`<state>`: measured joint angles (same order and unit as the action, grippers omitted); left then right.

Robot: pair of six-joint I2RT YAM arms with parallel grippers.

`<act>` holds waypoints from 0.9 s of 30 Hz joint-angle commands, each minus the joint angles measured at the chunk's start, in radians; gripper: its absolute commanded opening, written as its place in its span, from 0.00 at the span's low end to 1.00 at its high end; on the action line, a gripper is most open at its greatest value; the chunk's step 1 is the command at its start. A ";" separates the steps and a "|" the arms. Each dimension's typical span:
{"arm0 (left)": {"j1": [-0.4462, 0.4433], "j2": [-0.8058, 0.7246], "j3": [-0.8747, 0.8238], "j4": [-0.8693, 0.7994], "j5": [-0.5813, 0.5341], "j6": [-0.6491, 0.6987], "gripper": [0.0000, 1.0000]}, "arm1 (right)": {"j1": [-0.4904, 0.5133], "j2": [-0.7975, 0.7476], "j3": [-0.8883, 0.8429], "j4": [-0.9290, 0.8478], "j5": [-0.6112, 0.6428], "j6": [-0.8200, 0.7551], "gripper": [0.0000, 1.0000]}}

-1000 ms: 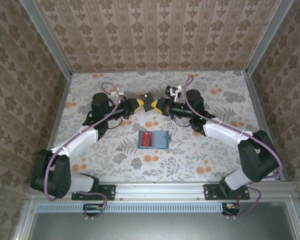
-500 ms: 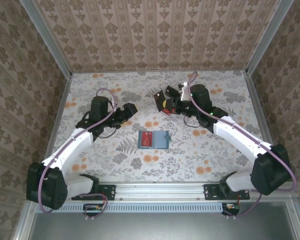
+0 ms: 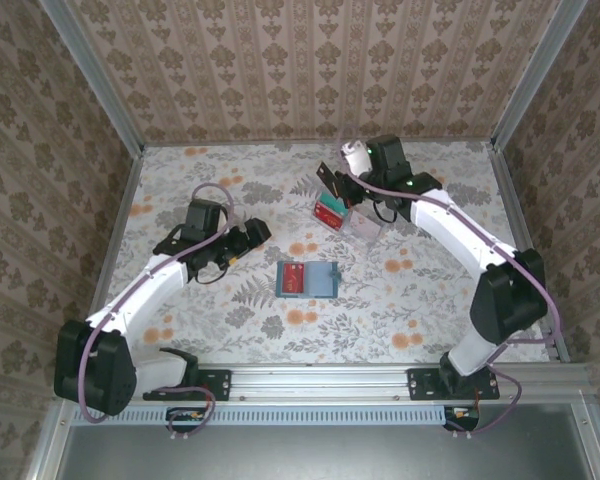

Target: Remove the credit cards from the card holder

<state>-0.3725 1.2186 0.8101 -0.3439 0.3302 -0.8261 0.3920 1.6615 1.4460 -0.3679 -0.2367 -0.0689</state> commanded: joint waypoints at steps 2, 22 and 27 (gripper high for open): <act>0.000 0.003 0.005 -0.030 -0.030 -0.027 1.00 | -0.035 0.089 0.120 -0.119 0.057 -0.245 0.00; -0.006 -0.021 -0.011 -0.035 0.001 -0.062 1.00 | -0.107 0.309 0.297 -0.221 0.042 -0.447 0.00; -0.001 -0.002 0.004 -0.054 0.020 -0.058 1.00 | -0.112 0.358 0.345 -0.258 0.009 -0.477 0.00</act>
<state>-0.3725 1.2015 0.7979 -0.3729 0.3229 -0.8795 0.2855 1.9812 1.7336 -0.5659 -0.1905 -0.5034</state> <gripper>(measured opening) 0.993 0.067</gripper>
